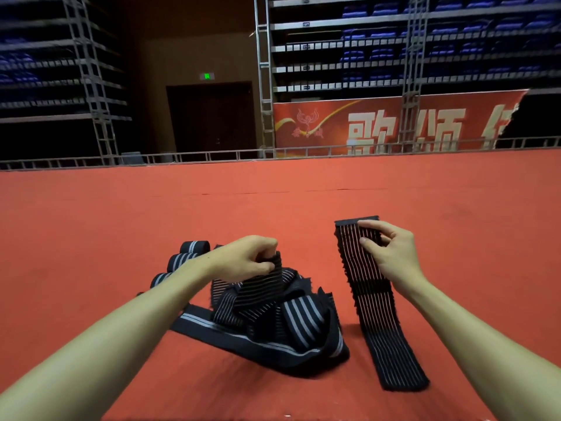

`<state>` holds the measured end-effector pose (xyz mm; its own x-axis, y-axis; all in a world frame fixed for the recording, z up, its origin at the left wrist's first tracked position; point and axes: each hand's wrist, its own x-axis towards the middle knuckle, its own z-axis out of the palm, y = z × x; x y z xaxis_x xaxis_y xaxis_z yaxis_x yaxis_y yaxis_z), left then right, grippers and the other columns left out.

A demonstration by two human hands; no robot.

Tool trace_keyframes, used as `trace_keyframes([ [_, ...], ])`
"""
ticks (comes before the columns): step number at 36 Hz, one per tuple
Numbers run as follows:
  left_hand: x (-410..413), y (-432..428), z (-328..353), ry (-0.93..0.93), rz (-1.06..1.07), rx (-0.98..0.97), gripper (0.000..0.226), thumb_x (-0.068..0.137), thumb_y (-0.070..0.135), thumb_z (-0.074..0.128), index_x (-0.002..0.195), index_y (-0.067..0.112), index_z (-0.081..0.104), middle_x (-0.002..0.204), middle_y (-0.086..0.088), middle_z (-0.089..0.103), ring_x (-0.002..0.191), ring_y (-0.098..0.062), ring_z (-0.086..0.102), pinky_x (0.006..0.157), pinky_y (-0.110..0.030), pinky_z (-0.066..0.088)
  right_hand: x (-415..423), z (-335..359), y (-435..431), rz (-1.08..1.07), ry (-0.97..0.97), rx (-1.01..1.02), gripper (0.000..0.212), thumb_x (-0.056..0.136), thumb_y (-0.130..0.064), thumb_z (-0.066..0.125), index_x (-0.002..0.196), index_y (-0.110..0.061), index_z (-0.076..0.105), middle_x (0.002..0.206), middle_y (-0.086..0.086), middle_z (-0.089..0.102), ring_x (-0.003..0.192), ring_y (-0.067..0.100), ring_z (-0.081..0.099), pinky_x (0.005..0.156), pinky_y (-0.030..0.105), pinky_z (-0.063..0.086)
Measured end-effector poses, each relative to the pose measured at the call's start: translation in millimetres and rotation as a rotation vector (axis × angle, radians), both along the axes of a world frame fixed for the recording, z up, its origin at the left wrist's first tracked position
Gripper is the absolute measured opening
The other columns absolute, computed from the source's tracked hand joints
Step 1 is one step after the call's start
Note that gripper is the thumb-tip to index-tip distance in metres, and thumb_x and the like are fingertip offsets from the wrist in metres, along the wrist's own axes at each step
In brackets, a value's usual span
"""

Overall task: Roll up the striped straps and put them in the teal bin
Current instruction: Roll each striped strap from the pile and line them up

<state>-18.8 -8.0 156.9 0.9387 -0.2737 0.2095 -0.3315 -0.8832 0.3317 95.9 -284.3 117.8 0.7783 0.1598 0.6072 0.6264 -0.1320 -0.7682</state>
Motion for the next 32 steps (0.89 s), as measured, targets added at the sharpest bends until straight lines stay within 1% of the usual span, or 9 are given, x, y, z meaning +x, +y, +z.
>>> trace_keyframes([
  [4,-0.6,-0.7,-7.3,0.085,0.022,-0.174,0.023,0.091,-0.001,0.049,0.091,0.021,0.042,0.084,0.006,0.064,0.067,-0.011,0.052,0.065,-0.029,0.045,-0.2,-0.7,2.0,0.008,0.003,-0.003,0.030,0.086,0.002,0.069,0.107,-0.020,0.073,0.107,-0.009,0.069,0.112,0.008,0.060,0.093,0.013,0.038],
  [6,-0.7,-1.7,-8.9,0.126,0.013,-0.181,0.028,0.090,-0.005,0.042,0.101,0.020,0.049,0.099,0.001,0.073,0.089,-0.015,0.066,0.081,-0.031,0.053,1.6,-0.6,1.7,0.012,0.001,0.001,0.030,0.086,0.001,0.069,0.106,-0.020,0.074,0.108,-0.008,0.070,0.113,0.009,0.060,0.094,0.014,0.039],
  [8,2.1,-1.6,-9.7,0.112,0.012,-0.149,0.032,0.089,-0.006,0.041,0.100,0.018,0.058,0.100,0.000,0.073,0.096,-0.020,0.067,0.088,-0.036,0.053,2.0,0.9,0.7,0.015,-0.002,0.002,0.030,0.086,0.001,0.069,0.107,-0.020,0.074,0.109,-0.007,0.070,0.113,0.010,0.060,0.098,0.021,0.041],
  [12,7.7,-3.2,-9.4,0.067,0.086,-0.153,0.032,0.087,-0.005,0.040,0.088,0.024,0.054,0.084,0.000,0.067,0.074,-0.015,0.058,0.070,-0.031,0.048,0.2,5.9,-0.9,0.016,-0.015,0.002,0.030,0.087,0.001,0.069,0.107,-0.021,0.073,0.107,-0.009,0.069,0.110,0.005,0.058,0.094,0.015,0.038],
  [17,11.9,-8.8,-4.1,-0.017,0.207,-0.095,0.024,0.090,0.002,0.048,0.091,0.025,0.056,0.095,0.001,0.066,0.090,-0.019,0.061,0.080,-0.030,0.049,-0.7,11.7,-0.5,0.014,-0.022,0.039,0.031,0.086,0.001,0.069,0.105,-0.024,0.071,0.104,-0.015,0.067,0.111,0.006,0.059,0.090,0.009,0.037],
  [23,11.7,-8.8,-1.5,-0.092,0.178,-0.039,0.007,0.091,0.018,0.068,0.095,0.021,0.064,0.094,0.006,0.067,0.090,-0.012,0.061,0.080,-0.028,0.046,-4.6,20.1,-0.4,0.021,0.006,0.128,0.035,0.085,0.001,0.070,0.099,-0.031,0.070,0.102,-0.022,0.065,0.104,-0.001,0.059,0.098,0.023,0.041],
  [26,11.3,-11.2,0.2,-0.135,0.198,-0.128,0.009,0.091,0.023,0.069,0.096,0.027,0.063,0.094,0.002,0.068,0.088,-0.013,0.061,0.077,-0.032,0.048,-5.4,23.4,0.5,0.028,0.021,0.153,0.037,0.085,0.001,0.070,0.097,-0.034,0.070,0.102,-0.019,0.067,0.102,0.005,0.061,0.094,0.024,0.044],
  [29,7.1,-18.8,7.6,-0.128,0.195,-0.299,0.024,0.093,0.024,0.067,0.097,0.039,0.048,0.099,-0.009,0.065,0.092,-0.024,0.065,0.078,-0.041,0.056,-7.8,27.8,2.2,0.042,0.006,0.161,0.036,0.085,0.003,0.069,0.096,-0.031,0.071,0.100,-0.018,0.068,0.098,-0.004,0.060,0.095,0.024,0.043],
  [32,2.5,-28.6,20.9,-0.175,0.143,-0.449,0.027,0.096,0.013,0.060,0.093,0.034,0.044,0.095,-0.010,0.065,0.081,-0.023,0.066,0.072,-0.040,0.056,-9.5,33.7,3.5,0.053,0.022,0.178,0.036,0.085,0.003,0.068,0.093,-0.032,0.071,0.098,-0.018,0.069,0.094,-0.006,0.060,0.096,0.025,0.045],
])
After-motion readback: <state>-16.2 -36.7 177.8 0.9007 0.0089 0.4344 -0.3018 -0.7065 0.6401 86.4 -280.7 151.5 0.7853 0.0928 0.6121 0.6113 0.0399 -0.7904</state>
